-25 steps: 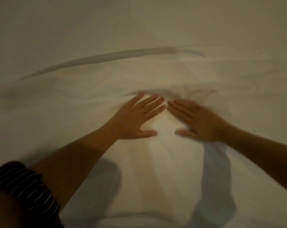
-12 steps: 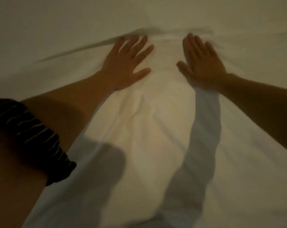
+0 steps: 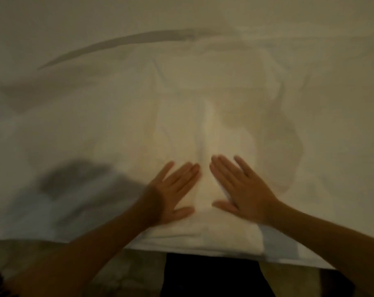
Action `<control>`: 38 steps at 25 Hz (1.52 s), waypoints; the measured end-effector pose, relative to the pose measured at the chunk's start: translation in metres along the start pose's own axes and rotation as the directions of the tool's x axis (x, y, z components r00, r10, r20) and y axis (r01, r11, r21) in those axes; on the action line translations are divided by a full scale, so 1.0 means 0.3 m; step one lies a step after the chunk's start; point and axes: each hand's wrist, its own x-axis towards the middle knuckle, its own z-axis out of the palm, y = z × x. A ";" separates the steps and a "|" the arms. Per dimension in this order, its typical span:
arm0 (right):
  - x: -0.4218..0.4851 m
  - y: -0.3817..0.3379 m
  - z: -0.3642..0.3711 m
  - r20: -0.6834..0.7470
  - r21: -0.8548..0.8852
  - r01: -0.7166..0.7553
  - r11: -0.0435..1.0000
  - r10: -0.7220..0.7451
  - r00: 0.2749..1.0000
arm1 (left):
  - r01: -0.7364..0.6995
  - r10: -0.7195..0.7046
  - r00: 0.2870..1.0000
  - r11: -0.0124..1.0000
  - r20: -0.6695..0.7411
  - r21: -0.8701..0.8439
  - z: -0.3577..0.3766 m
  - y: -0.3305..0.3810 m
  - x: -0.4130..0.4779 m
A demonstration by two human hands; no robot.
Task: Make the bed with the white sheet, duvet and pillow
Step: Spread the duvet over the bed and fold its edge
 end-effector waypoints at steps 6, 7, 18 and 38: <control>0.138 -0.056 -0.013 0.000 -0.018 -0.203 0.979 0.203 0.979 | 0.259 -0.256 0.966 0.962 -0.041 0.083 0.004 -0.026 -0.015; 0.119 -0.095 0.012 0.022 -0.028 -0.185 0.982 0.185 0.982 | 0.245 -0.245 0.970 0.968 -0.009 0.062 0.019 -0.003 -0.039; 0.093 -0.456 -0.014 0.010 0.100 -0.274 0.957 0.274 0.962 | 0.266 -0.260 0.963 0.956 -0.065 0.124 -0.105 -0.123 -0.384; 1.129 -0.035 -0.055 -0.131 -0.006 -0.190 0.982 0.187 0.973 | 0.132 -0.123 0.974 0.991 -0.191 0.035 -0.199 -1.119 -0.082</control>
